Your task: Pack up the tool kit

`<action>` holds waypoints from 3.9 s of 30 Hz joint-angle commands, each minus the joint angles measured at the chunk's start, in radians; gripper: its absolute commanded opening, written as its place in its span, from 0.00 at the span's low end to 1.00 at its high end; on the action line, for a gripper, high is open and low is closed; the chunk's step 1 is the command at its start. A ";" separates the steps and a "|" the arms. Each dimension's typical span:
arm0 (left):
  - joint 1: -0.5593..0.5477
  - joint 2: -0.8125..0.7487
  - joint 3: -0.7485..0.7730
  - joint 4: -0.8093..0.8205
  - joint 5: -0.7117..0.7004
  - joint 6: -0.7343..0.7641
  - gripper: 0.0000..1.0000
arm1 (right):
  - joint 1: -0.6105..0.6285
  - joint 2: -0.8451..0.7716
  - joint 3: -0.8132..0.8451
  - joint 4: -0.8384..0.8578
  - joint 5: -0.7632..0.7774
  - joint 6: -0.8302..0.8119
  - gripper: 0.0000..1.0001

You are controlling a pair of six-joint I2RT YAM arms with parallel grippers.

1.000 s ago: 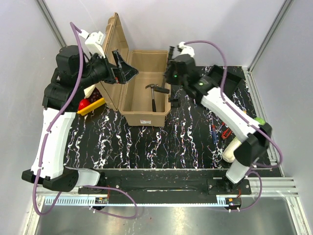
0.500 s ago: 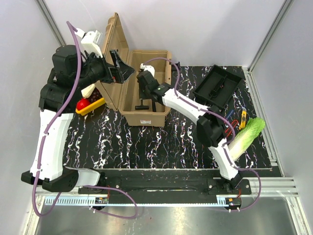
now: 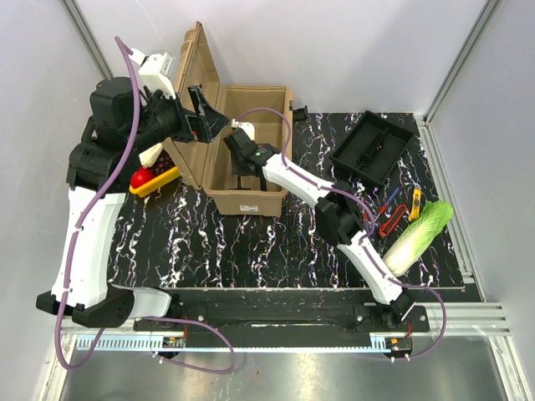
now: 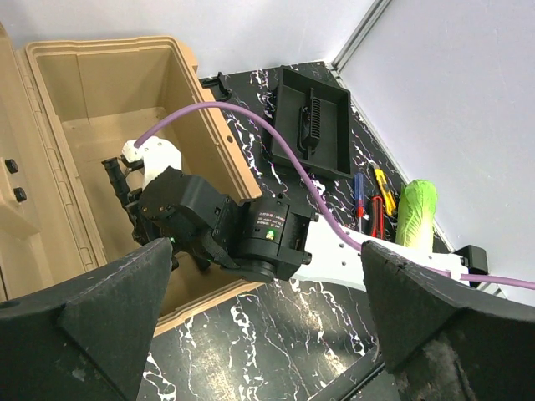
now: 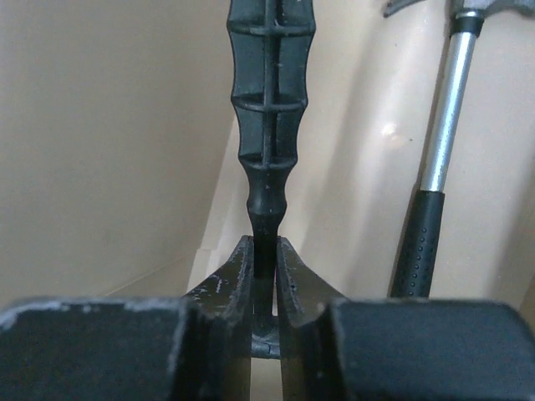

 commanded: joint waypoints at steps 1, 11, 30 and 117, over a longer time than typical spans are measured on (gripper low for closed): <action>-0.004 -0.009 0.029 0.022 -0.020 0.016 0.99 | -0.003 0.003 0.059 -0.027 0.028 0.058 0.24; -0.004 -0.009 0.034 0.023 -0.014 0.013 0.99 | -0.004 -0.071 0.064 -0.054 0.026 0.018 0.53; -0.004 -0.034 0.146 -0.034 0.035 0.005 0.99 | -0.162 -0.679 -0.322 -0.018 0.319 -0.162 0.99; -0.005 -0.008 0.121 -0.011 0.055 -0.019 0.99 | -0.201 -0.414 0.199 -0.223 0.345 0.000 0.00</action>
